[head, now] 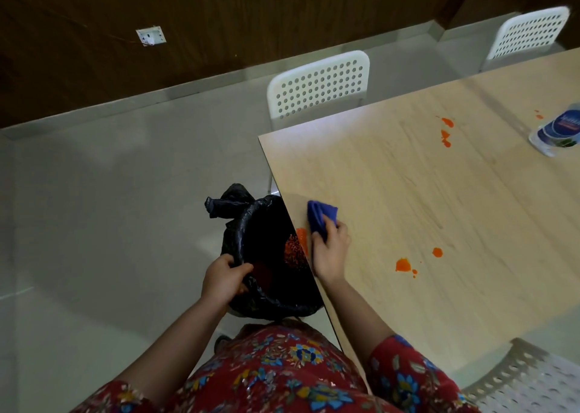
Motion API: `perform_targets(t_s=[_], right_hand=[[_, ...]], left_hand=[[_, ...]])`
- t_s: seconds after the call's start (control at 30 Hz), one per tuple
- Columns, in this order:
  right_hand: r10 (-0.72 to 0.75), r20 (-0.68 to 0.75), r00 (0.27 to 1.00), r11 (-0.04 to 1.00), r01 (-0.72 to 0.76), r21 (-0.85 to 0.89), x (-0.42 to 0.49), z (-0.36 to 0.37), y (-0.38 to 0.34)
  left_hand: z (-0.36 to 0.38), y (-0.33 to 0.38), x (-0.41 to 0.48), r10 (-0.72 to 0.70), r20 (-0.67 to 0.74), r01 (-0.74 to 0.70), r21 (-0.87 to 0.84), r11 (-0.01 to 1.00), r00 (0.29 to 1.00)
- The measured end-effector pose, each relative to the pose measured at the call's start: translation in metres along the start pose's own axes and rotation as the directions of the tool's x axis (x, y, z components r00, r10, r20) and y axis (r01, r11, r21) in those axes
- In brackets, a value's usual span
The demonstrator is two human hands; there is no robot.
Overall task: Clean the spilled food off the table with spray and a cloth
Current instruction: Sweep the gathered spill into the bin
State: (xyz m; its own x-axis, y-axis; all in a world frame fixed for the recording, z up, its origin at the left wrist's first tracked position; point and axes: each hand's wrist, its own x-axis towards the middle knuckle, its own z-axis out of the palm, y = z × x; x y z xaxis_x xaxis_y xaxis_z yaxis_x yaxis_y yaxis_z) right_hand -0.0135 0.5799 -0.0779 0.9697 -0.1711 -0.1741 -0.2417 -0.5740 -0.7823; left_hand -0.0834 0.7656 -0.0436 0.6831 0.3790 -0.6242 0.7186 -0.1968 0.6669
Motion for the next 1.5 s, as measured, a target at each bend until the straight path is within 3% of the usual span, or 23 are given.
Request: perform_targets(t_s=[0.1, 0.2, 0.3, 0.37, 0.47, 0.53, 0.6, 0.77, 0.93, 1.0, 1.13, 1.23, 1.3, 1.4, 1.5], right_hand=[[-0.002, 0.012, 1.000, 0.994, 0.003, -0.112, 0.038, -0.025, 0.004], [-0.120, 0.194, 0.974, 0.950, 0.169, -0.261, 0.053, -0.030, 0.002], [-0.258, 0.400, 0.879, 0.898, 0.371, -0.237, 0.030, -0.014, -0.004], [-0.312, 0.453, 0.835, 0.888, 0.426, -0.173, 0.009, -0.006, -0.001], [-0.305, 0.253, 0.918, 0.944, 0.327, -0.051, 0.003, -0.017, 0.007], [-0.151, 0.085, 0.985, 0.984, 0.158, -0.077, 0.014, -0.034, 0.015], [-0.021, 0.033, 0.999, 0.985, 0.026, -0.171, 0.018, -0.047, 0.025], [-0.129, 0.089, 0.988, 0.950, 0.149, -0.276, -0.023, -0.013, 0.021], [-0.259, 0.226, 0.939, 0.948, 0.292, -0.125, -0.039, 0.007, 0.003], [-0.227, 0.134, 0.965, 0.963, 0.243, -0.119, -0.020, -0.007, 0.007], [-0.008, -0.026, 1.000, 0.973, 0.002, -0.231, 0.021, -0.040, 0.019], [-0.089, 0.043, 0.995, 0.925, 0.098, -0.367, 0.005, -0.028, 0.017], [-0.166, 0.137, 0.977, 0.908, 0.205, -0.366, -0.016, -0.009, 0.013], [-0.217, 0.254, 0.943, 0.935, 0.276, -0.224, -0.047, 0.018, -0.004], [-0.001, 0.245, 0.970, 0.995, -0.024, 0.097, -0.060, 0.036, -0.023]], left_hand=[[-0.001, -0.002, -0.001, 0.012, -0.011, -0.012, 0.004, 1.000, 1.000], [0.000, -0.004, -0.003, 0.014, -0.008, -0.014, 0.013, 1.000, 1.000], [0.000, -0.003, -0.002, 0.016, -0.012, -0.016, 0.006, 1.000, 1.000], [0.000, -0.003, -0.001, 0.017, -0.013, -0.017, -0.011, 1.000, 1.000], [-0.001, -0.006, 0.000, 0.010, -0.010, -0.010, -0.023, 1.000, 1.000], [-0.003, -0.008, -0.001, 0.000, -0.014, 0.000, -0.013, 1.000, 1.000], [-0.003, -0.011, -0.001, -0.002, -0.015, 0.002, -0.002, 1.000, 1.000], [-0.003, -0.015, -0.001, -0.004, -0.006, 0.004, -0.017, 1.000, 1.000], [-0.003, -0.017, -0.001, 0.012, -0.004, -0.012, -0.033, 0.999, 1.000], [-0.004, -0.019, -0.001, 0.013, 0.000, -0.013, -0.034, 0.999, 1.000], [-0.007, -0.026, 0.001, 0.008, 0.002, -0.008, -0.047, 0.999, 1.000], [-0.008, -0.028, 0.003, -0.003, 0.003, 0.003, -0.073, 0.997, 1.000], [-0.011, -0.031, 0.004, -0.011, 0.009, 0.012, -0.096, 0.995, 1.000], [-0.020, -0.041, 0.007, -0.035, 0.008, 0.036, -0.143, 0.989, 0.999], [-0.031, -0.057, 0.009, -0.066, 0.005, 0.066, -0.197, 0.978, 0.998]])
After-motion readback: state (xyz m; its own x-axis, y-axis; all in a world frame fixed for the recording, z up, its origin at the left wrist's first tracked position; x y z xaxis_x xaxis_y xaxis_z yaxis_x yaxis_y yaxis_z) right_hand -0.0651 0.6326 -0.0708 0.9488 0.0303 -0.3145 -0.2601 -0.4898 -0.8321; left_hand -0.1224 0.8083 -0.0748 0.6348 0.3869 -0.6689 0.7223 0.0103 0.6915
